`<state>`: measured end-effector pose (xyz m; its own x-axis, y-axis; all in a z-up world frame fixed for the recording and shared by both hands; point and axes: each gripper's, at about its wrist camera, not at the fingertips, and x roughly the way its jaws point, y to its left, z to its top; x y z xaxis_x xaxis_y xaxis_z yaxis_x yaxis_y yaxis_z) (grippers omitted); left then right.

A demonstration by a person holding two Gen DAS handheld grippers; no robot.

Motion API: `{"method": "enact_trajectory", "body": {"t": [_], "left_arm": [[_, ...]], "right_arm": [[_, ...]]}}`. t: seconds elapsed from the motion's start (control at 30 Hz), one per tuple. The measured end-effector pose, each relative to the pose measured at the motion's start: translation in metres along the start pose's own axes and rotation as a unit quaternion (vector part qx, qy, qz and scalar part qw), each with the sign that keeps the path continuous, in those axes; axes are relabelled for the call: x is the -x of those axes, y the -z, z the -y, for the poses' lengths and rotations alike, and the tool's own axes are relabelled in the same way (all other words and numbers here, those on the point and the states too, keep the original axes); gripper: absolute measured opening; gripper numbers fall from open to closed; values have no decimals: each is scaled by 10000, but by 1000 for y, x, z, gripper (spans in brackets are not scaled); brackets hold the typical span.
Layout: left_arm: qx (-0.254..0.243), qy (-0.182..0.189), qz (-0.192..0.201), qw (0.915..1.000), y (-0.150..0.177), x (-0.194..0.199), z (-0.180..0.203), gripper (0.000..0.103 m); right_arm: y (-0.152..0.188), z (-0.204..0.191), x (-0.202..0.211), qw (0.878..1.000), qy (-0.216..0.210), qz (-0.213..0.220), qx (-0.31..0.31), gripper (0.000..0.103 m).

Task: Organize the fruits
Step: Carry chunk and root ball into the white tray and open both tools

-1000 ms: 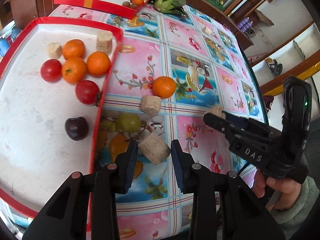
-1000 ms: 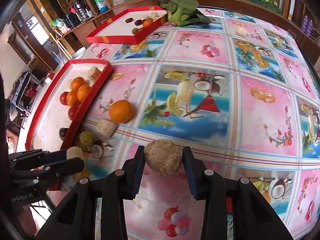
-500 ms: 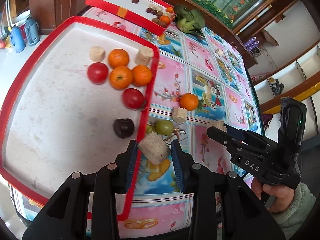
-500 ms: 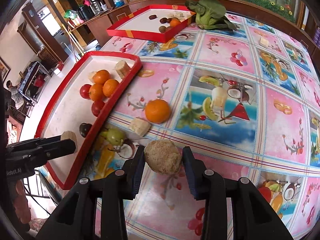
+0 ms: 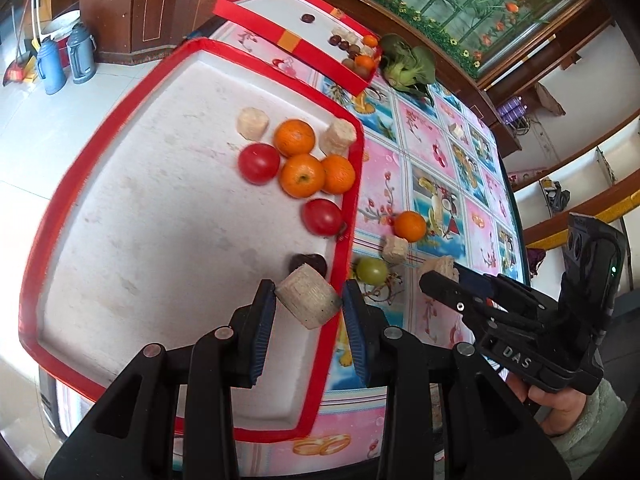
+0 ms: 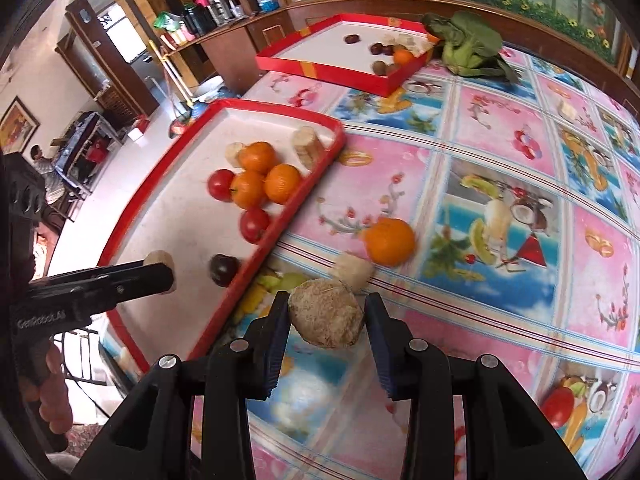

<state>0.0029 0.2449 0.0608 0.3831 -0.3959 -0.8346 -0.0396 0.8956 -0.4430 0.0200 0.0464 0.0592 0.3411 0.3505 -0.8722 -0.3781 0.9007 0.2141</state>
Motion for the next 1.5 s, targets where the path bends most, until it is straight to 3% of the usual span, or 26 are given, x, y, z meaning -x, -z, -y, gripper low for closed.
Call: {"method": "enact_trajectory", "body": {"t": [0.4, 0.6, 0.97, 1.17, 1.5], "left_arm": [[6, -420, -111, 9991, -25, -8, -53, 32], [-131, -611, -157, 9979, -35, -16, -65, 32], [-376, -535, -214, 9976, -37, -21, -68, 32], [-375, -524, -218, 9977, -37, -22, -68, 32], [-402, -545, -262, 9974, -33, -26, -57, 32]], "right_arm": [[-21, -79, -24, 9957, -637, -68, 667, 38], [-42, -97, -57, 9958, -487, -237, 741, 38], [-45, -109, -94, 9936, -108, -463, 1023, 38], [-44, -105, -90, 9953, -97, -440, 855, 48], [-39, -89, -49, 9979, -38, -57, 640, 66]]}}
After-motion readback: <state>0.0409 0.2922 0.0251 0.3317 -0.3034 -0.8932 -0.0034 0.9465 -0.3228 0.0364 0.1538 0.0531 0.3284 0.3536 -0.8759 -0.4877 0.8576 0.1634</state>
